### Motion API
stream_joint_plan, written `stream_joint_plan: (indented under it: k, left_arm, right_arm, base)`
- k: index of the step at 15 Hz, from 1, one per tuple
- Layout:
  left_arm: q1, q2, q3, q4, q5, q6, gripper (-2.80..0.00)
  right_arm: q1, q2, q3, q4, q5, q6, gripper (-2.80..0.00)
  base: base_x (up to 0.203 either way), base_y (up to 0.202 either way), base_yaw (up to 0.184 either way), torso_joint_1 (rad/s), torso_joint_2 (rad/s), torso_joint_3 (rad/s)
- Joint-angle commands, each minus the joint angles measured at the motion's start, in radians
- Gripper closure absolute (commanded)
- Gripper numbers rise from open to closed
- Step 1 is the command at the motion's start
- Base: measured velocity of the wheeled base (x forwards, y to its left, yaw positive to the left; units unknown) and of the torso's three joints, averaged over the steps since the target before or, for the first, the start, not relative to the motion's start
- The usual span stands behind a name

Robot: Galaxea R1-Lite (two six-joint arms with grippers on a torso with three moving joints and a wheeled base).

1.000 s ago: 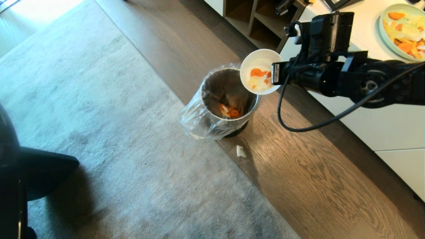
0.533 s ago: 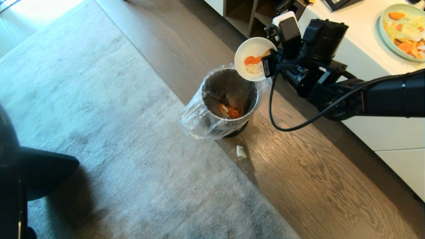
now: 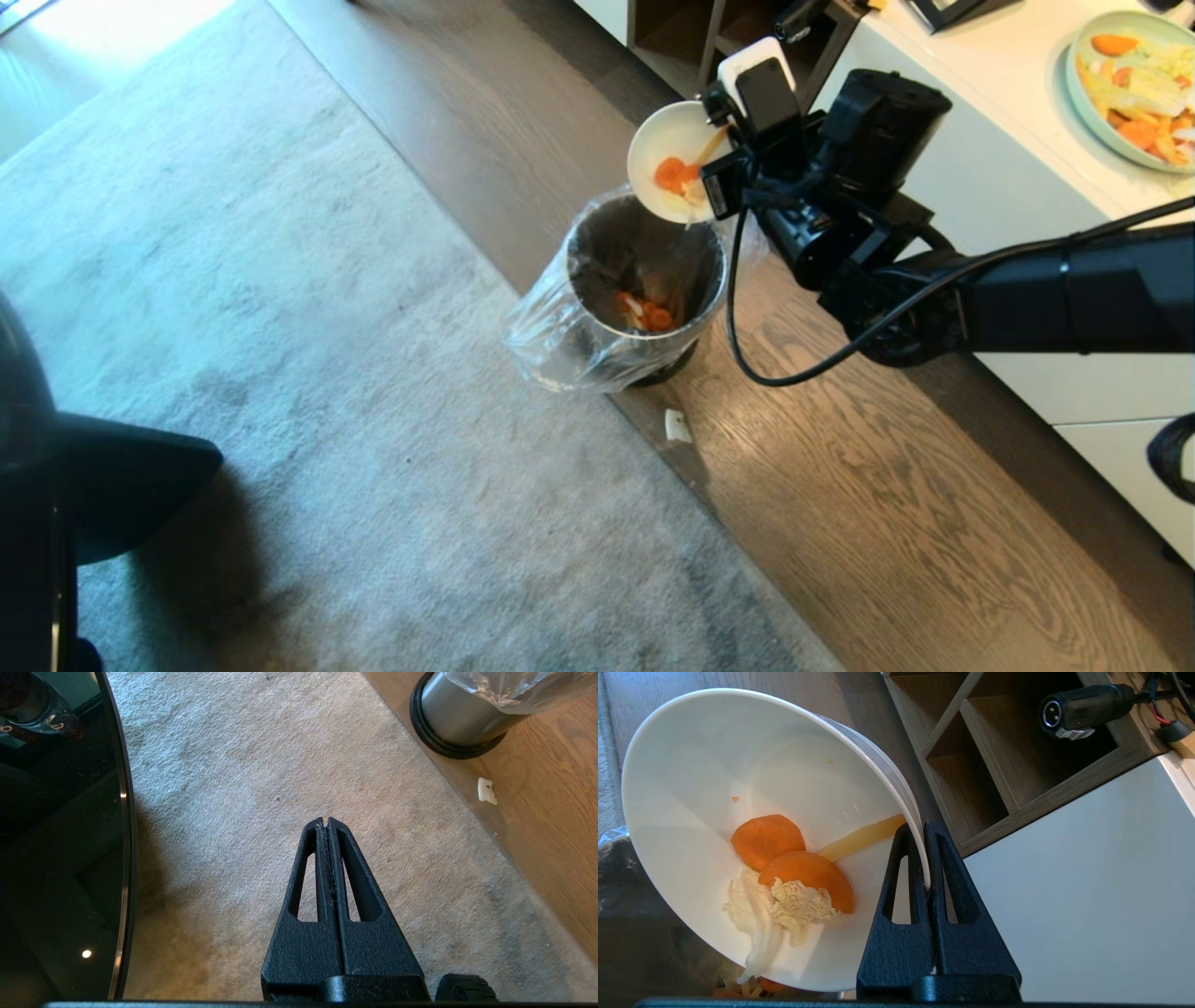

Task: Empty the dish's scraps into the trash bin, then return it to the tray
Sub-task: Pour the leftover food from the bowl into the trash can

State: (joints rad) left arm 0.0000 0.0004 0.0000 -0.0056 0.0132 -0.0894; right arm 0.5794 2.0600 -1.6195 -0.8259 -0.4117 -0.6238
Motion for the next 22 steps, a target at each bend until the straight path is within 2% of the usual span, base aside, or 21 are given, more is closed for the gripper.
stream_joint_plan:
  k: [1,8,13,16,22]
  left_arm:
    - [0.000,0.000,0.000,-0.001,0.001,-0.001,0.00]
    - [0.000,0.000,0.000,-0.001,0.001,-0.001,0.00]
    - [0.000,0.000,0.000,-0.001,0.001,-0.001,0.00]
    - [0.000,0.000,0.000,-0.001,0.001,-0.001,0.00]
    - [0.000,0.000,0.000,-0.001,0.001,-0.001,0.00]
  right_arm:
    - [0.019,0.000,0.004,-0.022,-0.002,-0.030,0.00]
    - [0.028,0.044,0.015,-0.258,0.027,-0.212,0.00]
    - [0.048,0.043,0.097,-0.388,0.087,-0.288,0.00]
    - [0.049,0.036,0.171,-0.472,0.101,-0.328,0.00]
    - [0.056,0.045,0.220,-0.622,0.103,-0.428,0.00]
  base:
    - [0.000,0.000,0.000,0.000,0.00,0.000]
    - [0.000,0.000,0.000,0.000,0.00,0.000]
    - [0.000,0.000,0.000,0.000,0.00,0.000]
    - [0.000,0.000,0.000,0.000,0.00,0.000]
    - [0.000,0.000,0.000,0.000,0.00,0.000]
